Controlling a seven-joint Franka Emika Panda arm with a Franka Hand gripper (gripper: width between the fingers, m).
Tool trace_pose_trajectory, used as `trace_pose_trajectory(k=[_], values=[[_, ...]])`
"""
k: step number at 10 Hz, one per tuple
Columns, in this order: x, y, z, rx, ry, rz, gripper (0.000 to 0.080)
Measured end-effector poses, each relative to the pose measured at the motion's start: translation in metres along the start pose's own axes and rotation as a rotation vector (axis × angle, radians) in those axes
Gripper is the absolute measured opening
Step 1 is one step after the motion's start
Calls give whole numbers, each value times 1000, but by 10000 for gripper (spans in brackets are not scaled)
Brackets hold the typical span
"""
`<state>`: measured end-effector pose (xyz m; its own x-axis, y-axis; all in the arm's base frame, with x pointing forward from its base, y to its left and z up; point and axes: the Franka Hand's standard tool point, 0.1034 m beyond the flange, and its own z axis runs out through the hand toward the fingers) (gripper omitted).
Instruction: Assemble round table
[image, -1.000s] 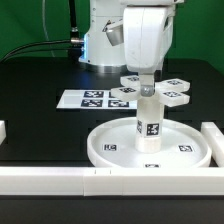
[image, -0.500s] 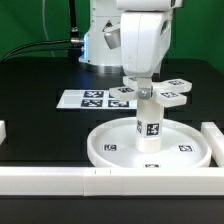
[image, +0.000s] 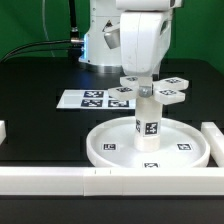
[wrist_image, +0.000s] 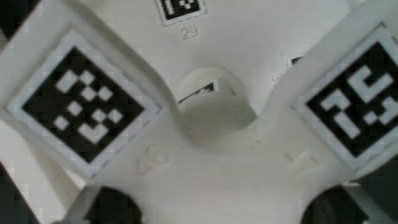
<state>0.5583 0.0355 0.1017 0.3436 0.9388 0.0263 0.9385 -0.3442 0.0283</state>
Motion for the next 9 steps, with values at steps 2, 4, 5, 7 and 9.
trace_pose_trajectory(k=[2,4,5,7,9], values=[[0,-2,0,14,0,175,440],[1,-3,1,25,12,474,441],[1,-3,1,33,20,619,442],[2,-3,2,40,22,837,442],[1,-3,2,41,19,981,442]])
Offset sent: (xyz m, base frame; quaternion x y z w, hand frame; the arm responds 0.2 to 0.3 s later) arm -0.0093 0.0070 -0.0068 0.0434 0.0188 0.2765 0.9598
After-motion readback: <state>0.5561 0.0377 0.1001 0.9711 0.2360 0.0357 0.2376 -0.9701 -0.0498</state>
